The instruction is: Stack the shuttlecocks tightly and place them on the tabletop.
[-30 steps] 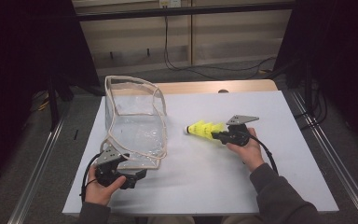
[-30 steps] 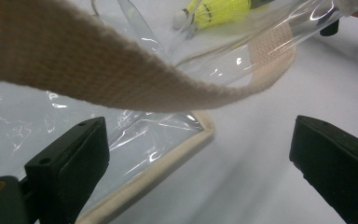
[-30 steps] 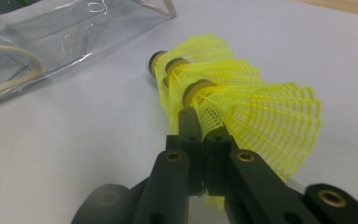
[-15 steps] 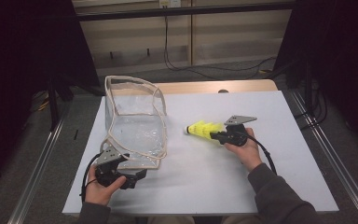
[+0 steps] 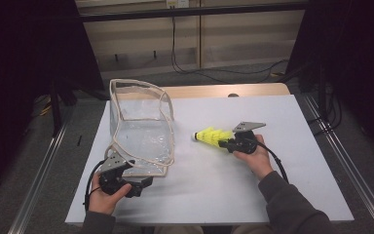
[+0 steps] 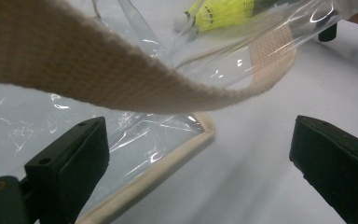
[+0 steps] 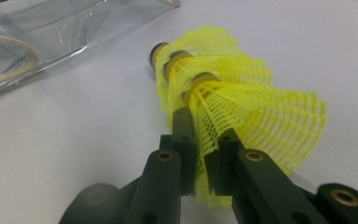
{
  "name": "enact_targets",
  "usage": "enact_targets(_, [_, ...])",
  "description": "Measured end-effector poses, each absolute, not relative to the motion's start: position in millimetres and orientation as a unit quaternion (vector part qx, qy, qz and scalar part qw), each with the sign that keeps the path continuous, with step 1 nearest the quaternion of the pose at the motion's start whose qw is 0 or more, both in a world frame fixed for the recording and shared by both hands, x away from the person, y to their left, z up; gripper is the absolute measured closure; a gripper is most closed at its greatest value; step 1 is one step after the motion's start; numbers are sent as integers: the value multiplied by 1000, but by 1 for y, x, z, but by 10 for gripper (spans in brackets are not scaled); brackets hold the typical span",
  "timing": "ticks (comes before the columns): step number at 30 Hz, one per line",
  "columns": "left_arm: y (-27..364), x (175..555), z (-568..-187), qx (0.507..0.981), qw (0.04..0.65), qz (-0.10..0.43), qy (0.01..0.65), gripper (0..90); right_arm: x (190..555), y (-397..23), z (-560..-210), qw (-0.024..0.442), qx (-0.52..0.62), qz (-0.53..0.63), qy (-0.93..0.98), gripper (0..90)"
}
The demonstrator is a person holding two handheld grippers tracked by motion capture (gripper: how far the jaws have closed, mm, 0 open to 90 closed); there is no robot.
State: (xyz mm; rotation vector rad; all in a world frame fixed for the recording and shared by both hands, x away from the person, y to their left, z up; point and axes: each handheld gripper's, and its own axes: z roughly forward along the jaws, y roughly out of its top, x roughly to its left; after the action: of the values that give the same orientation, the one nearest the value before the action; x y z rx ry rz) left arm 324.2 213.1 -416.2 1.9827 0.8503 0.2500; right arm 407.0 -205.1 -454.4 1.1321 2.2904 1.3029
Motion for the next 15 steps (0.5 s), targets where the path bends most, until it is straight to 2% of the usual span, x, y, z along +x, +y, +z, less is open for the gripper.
enact_targets(7, [213, 324, -416, 807, 466, 102, 348, 48, 405, -205, -455, 137, 390, 444, 795, 784])
enact_targets(10, [213, 324, -416, 806, 467, 103, 348, 48, 403, -207, -454, 141, 392, 440, 796, 727])
enact_targets(15, [213, 324, -416, 806, 467, 103, 348, 48, 398, -211, -453, 142, 392, 439, 796, 726])
